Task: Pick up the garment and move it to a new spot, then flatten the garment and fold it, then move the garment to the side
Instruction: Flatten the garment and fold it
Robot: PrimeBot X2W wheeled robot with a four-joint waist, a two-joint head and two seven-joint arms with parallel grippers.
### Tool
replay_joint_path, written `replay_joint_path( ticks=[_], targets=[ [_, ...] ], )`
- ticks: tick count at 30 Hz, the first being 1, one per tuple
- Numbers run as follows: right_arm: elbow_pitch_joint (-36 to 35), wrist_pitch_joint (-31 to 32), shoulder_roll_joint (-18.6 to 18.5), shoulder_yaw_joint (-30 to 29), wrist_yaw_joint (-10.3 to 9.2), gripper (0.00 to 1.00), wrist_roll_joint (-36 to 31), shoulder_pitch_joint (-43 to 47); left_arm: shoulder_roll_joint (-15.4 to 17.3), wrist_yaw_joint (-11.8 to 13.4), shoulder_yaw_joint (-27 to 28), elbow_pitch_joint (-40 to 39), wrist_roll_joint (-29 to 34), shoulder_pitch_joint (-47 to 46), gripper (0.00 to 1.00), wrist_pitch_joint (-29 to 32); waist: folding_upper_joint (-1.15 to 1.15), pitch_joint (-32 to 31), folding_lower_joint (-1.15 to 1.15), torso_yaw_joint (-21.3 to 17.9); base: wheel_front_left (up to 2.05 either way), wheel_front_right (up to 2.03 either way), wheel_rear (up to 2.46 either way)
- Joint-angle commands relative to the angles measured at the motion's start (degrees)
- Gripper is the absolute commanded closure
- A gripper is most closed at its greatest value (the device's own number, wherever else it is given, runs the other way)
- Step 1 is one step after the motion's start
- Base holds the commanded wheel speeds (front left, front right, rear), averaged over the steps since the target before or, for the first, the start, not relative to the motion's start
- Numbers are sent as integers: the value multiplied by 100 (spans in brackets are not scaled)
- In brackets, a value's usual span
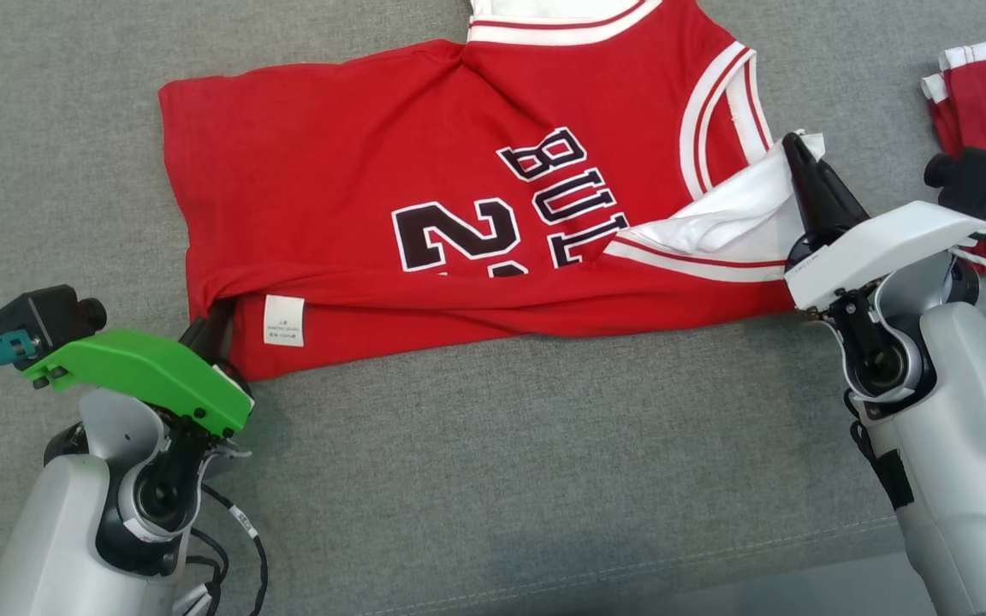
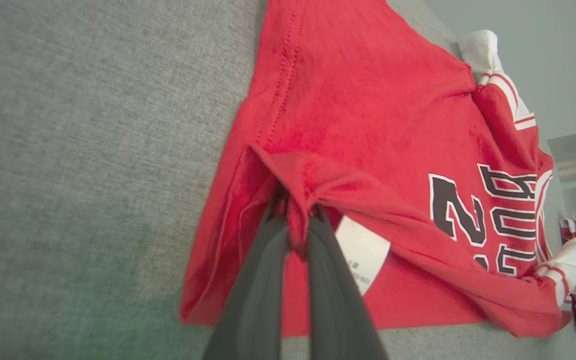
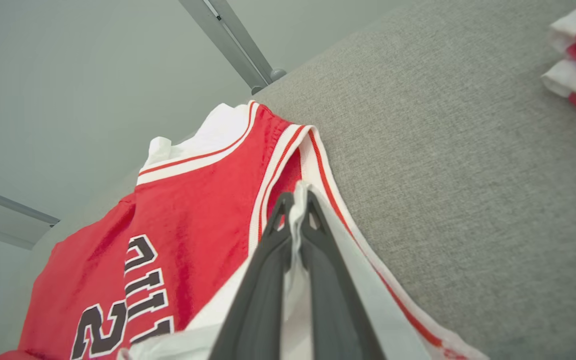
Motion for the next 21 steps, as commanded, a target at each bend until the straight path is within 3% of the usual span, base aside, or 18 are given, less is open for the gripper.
replay_joint_path(
  ticks=[1,2,3,4,9,15,21],
  targets=[
    [39,-83,-65,9,-1,20,-51,-56,13,-9,31,24,3,-19,96,-37,0,-31,0,0,0,0,0],
    [117,-156,-103,19,-1,0,-95,-73,16,-11,49,46,6,44,70,-83,0,-56,0,-7,0,0,0],
    [140,-206,-121,53,0,0,-99,-79,56,-30,40,46,55,121,8,-116,0,-83,0,-14,0,0,0],
    [152,-264,-139,38,0,0,-74,-55,60,-43,73,23,39,204,0,-156,0,-112,0,-22,0,0,0],
    [-330,-154,-478,-6,-1,0,-267,343,363,-11,164,-408,247,699,0,-323,0,-113,0,-62,0,0,0],
    [-1511,778,-961,-192,0,0,-1019,1198,695,197,163,-1125,381,1155,0,-147,0,125,0,-87,0,0,0],
    [-2333,1724,-796,-209,-1,0,-1344,1767,859,337,34,-920,655,944,0,-32,0,418,0,-206,0,0,0]
  ],
)
